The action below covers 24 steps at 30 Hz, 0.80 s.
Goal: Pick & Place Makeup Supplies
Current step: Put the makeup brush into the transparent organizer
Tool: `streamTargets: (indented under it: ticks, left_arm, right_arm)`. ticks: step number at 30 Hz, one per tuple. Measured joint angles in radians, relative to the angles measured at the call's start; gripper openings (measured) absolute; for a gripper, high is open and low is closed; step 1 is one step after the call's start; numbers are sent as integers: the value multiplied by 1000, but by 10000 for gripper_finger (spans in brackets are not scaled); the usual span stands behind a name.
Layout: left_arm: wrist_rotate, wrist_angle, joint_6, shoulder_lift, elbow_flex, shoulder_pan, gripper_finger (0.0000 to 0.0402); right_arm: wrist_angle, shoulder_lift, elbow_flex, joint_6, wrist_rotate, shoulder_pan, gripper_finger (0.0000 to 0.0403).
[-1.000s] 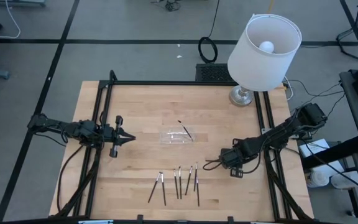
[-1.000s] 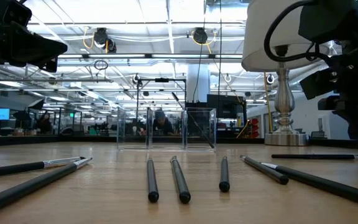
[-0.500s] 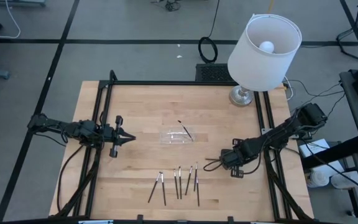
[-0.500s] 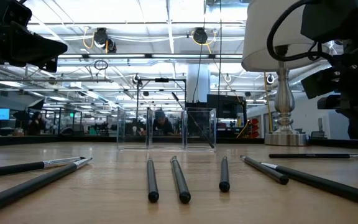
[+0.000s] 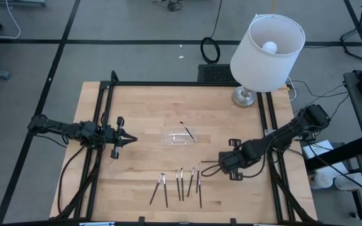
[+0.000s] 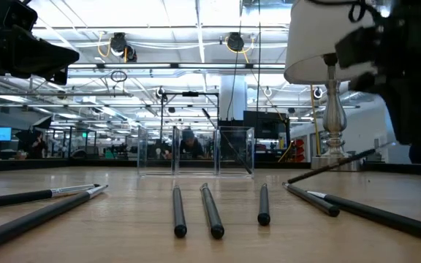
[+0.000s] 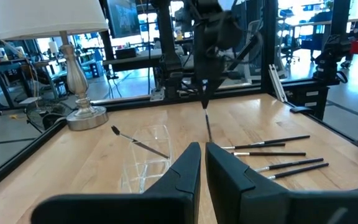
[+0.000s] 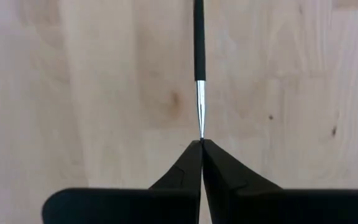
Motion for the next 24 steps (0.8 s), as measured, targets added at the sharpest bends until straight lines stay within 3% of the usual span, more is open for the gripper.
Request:
streamTargets:
  ticks: [13, 24]
  left_arm:
    - [0, 0, 0, 0, 0, 0, 31]
    - [0, 0, 0, 0, 0, 0, 31]
  right_arm:
    - [-184, -1, 281, -135, 256, 28, 0]
    - [-245, -1, 384, -271, 395, -8, 0]
